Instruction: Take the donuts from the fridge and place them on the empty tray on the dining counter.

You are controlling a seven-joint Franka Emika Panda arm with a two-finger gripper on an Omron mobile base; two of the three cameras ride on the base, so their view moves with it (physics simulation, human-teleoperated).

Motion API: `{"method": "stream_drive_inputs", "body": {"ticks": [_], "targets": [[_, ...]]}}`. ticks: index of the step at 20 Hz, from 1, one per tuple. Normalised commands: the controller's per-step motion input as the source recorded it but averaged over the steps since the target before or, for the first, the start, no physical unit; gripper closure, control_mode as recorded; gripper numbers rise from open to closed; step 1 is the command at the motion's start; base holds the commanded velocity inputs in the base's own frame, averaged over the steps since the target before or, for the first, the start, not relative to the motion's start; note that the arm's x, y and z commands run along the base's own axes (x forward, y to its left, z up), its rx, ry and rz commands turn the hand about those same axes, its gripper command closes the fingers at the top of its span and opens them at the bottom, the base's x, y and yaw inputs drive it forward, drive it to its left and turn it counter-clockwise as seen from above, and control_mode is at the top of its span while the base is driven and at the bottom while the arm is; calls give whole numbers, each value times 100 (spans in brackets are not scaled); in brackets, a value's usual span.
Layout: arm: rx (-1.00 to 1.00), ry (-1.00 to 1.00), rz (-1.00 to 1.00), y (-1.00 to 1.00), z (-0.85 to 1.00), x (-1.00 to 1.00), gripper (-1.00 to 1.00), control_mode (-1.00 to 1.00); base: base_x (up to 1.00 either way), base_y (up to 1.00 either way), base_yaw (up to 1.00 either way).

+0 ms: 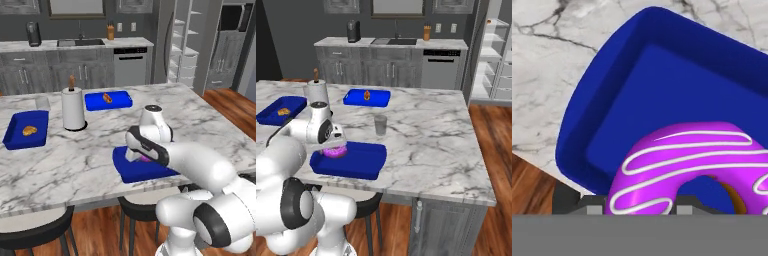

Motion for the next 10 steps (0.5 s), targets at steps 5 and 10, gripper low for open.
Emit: {"method": "stream_drive_inputs", "body": {"ticks": [5,10], "targets": [[0,9,0,12,-42,46,100,-100,0,0,0],[0,5,0,8,-39,50,100,-100,0,0,0]]}}
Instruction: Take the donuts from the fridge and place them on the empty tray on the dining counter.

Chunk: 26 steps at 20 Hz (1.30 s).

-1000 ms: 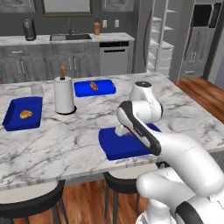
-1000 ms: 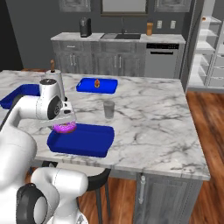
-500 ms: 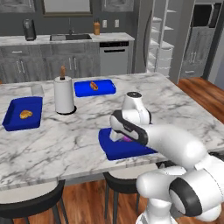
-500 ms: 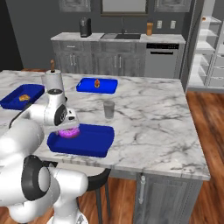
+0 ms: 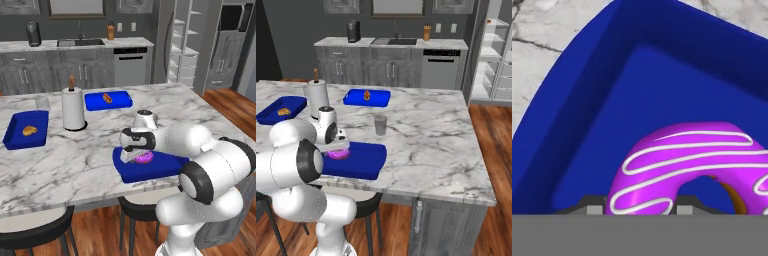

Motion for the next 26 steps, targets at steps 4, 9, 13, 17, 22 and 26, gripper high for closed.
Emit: {"method": "stream_drive_inputs", "body": {"ticks": [4,9,13,17,22,26], "targets": [[0,5,0,9,-52,46,100,-100,0,0,0],[0,5,0,10,-53,44,100,-100,0,0,0],[0,4,0,7,-49,42,100,-100,0,0,0],[0,6,0,2,-55,14,-100,-100,0,0,0],[0,1,-5,-29,-49,-43,-100,-100,0,0,0],[0,0,-4,-11,-27,-29,-100,-100,0,0,0]]}}
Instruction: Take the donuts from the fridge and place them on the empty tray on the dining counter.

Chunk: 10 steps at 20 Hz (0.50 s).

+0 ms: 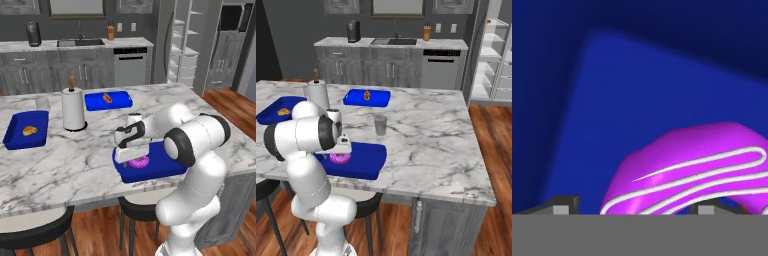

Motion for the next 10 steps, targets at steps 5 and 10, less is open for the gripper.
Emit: {"method": "stream_drive_inputs", "body": {"ticks": [5,10], "targets": [[0,0,-1,6,4,4,-100,-100,0,0,0],[0,0,-4,8,49,8,-100,-100,0,0,0]]}}
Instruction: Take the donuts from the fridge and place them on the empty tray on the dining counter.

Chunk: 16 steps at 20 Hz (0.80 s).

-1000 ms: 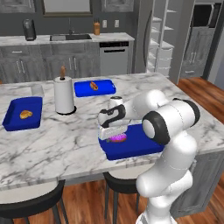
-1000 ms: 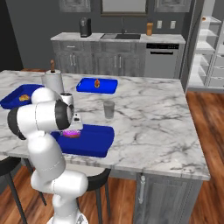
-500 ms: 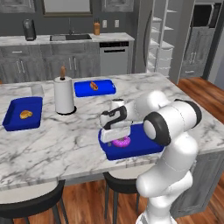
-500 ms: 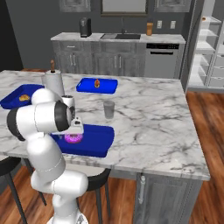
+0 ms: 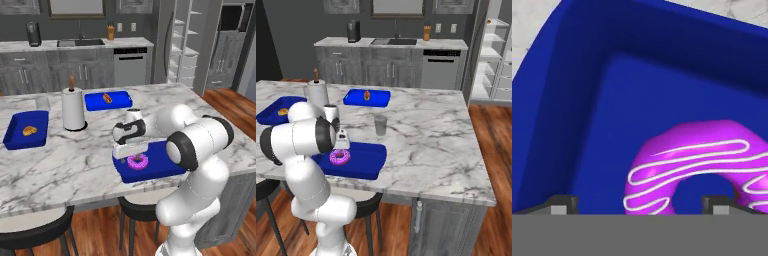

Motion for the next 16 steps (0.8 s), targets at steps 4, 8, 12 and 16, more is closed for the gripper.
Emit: {"method": "stream_drive_inputs", "body": {"ticks": [4,8,12,16], "targets": [[0,0,-3,17,40,-2,-100,-100,0,0,0],[0,-1,-11,-7,71,-12,-100,-100,0,0,0],[0,-27,-14,-38,100,-46,-100,-100,0,0,0],[0,-56,-11,-55,98,-94,-100,-100,0,0,0]]}}
